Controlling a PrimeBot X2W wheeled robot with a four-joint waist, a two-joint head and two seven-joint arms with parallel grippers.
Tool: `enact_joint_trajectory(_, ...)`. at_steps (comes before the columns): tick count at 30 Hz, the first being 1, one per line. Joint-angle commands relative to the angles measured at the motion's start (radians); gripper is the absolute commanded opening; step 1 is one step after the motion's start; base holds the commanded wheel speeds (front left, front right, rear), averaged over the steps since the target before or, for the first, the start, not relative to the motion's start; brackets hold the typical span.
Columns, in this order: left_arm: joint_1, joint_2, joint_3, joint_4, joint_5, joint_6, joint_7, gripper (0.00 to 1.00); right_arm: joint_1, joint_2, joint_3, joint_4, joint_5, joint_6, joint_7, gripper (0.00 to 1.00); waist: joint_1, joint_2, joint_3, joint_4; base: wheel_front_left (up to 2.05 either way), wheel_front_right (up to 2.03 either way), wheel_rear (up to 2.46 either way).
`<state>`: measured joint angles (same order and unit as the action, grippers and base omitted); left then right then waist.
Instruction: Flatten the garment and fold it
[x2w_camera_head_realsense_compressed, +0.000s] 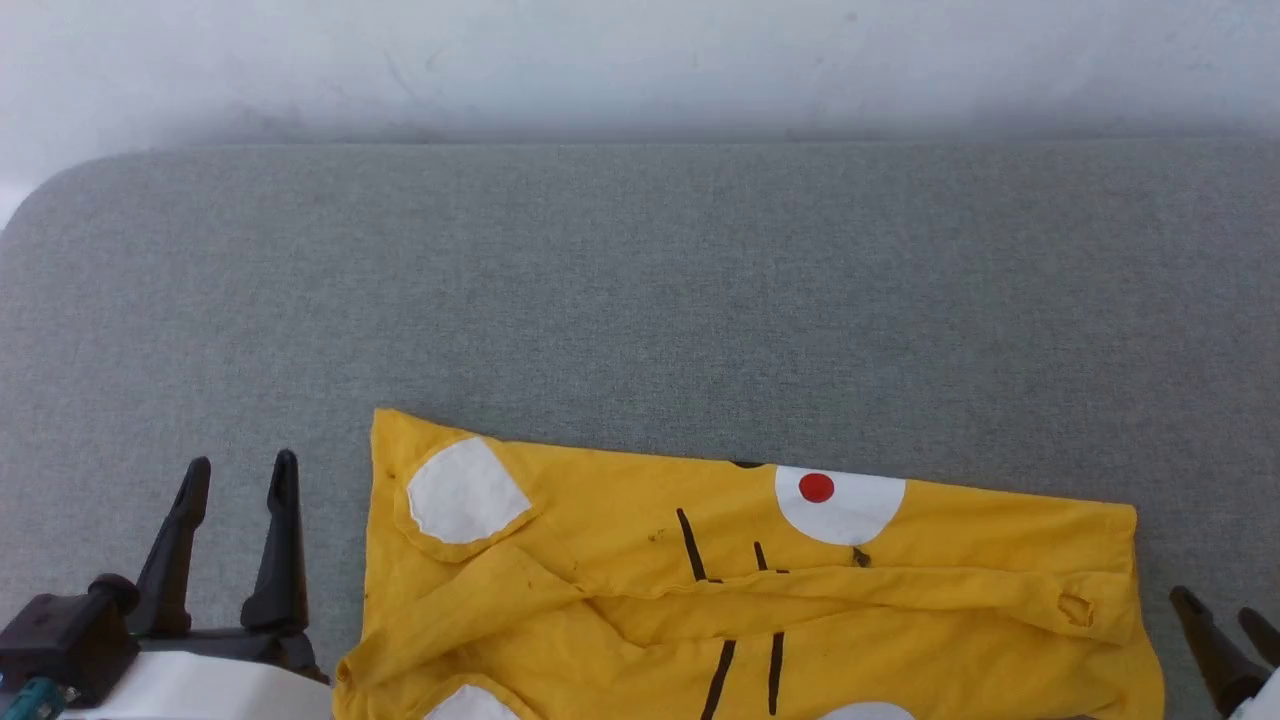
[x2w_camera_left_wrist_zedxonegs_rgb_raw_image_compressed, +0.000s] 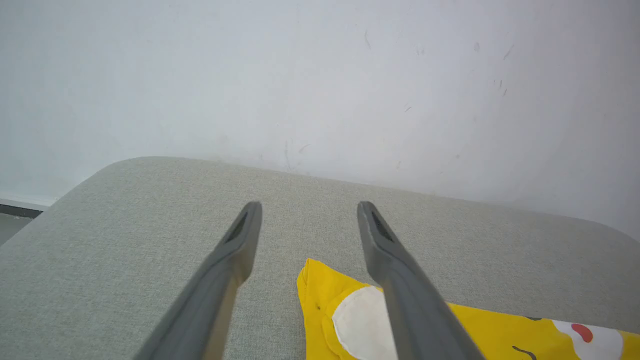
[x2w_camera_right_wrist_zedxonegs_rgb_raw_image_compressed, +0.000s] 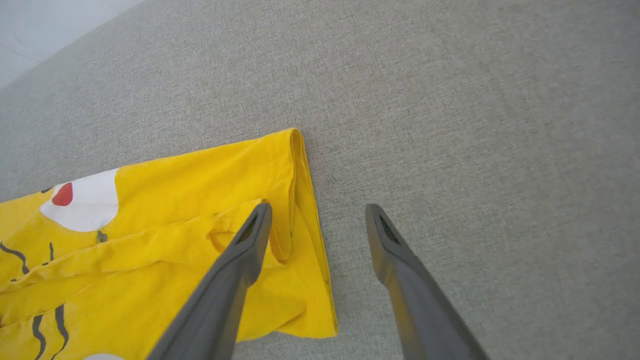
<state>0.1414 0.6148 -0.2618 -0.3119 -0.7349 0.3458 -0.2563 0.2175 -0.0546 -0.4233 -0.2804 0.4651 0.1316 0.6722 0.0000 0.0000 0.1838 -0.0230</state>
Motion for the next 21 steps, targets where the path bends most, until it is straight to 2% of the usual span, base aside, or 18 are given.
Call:
enact_joint_trajectory(1,0.010,-0.024,0.011,-0.017,0.040,0.006,-0.005,1.00,-0.017,0.004,0.006,0.030,-0.005,-0.001,-0.019,1.00,0.0000,0.0000,0.011,0.002,0.00,0.00,0.00)
enact_joint_trajectory(4,0.022,-0.045,0.013,-0.023,0.093,-0.001,-0.005,1.00,-0.030,0.004,0.029,0.095,-0.024,-0.001,-0.053,1.00,0.0000,0.0000,0.025,0.009,0.00,0.00,0.00)
enact_joint_trajectory(9,0.025,-0.045,0.021,-0.021,0.165,-0.007,-0.005,1.00,-0.068,0.004,0.061,0.191,-0.030,-0.001,-0.099,1.00,0.0000,0.0000,0.038,0.030,0.00,0.00,0.00)
enact_joint_trajectory(14,0.023,-0.044,0.014,-0.014,0.189,-0.016,-0.005,1.00,-0.092,0.004,0.081,0.269,-0.031,-0.001,-0.085,1.00,0.0000,0.0000,0.041,0.053,0.00,0.00,0.00)
enact_joint_trajectory(15,0.023,-0.045,0.012,-0.012,0.189,-0.019,-0.005,1.00,-0.093,0.004,0.081,0.283,-0.029,-0.001,-0.074,0.64,0.0000,0.0000,0.040,0.056,0.00,0.00,0.00)
enact_joint_trajectory(17,0.021,-0.050,0.007,-0.008,0.188,-0.023,-0.005,1.00,-0.097,0.004,0.078,0.309,-0.021,-0.001,-0.062,0.00,0.0000,0.0000,0.037,0.065,0.00,0.00,0.00)
enact_joint_trajectory(21,0.019,-0.055,0.002,0.002,0.191,-0.025,-0.005,1.00,-0.106,0.004,0.046,0.333,-0.025,-0.001,-0.075,0.00,0.0000,0.0000,0.028,0.076,0.00,0.00,0.00)
